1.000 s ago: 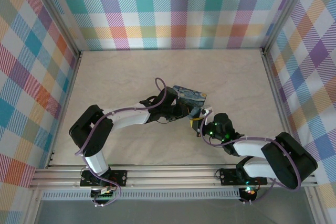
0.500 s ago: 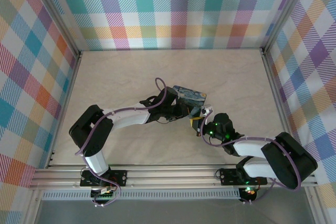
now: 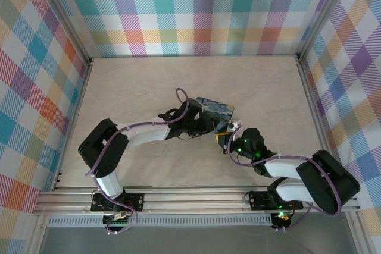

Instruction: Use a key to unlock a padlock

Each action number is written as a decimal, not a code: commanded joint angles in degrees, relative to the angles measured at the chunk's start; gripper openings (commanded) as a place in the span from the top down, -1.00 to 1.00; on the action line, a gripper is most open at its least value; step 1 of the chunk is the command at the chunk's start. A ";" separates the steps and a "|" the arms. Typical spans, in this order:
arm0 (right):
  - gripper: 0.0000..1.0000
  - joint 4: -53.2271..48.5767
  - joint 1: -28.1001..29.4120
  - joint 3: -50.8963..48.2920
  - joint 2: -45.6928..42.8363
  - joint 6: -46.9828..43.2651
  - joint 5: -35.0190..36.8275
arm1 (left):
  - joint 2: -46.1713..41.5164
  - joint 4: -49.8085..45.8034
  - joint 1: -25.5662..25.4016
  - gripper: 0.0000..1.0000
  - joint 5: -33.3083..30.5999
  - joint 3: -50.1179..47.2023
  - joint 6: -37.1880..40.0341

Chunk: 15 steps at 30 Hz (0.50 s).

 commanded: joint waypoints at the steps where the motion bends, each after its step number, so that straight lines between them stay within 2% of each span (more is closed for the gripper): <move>1: 1.00 3.79 0.33 -0.03 0.78 -0.91 0.11 | -1.40 0.35 -0.20 0.59 1.46 1.47 -0.69; 15: 1.00 5.94 0.29 0.19 2.75 -0.45 1.30 | -1.31 0.36 -0.13 0.60 1.54 1.43 -0.78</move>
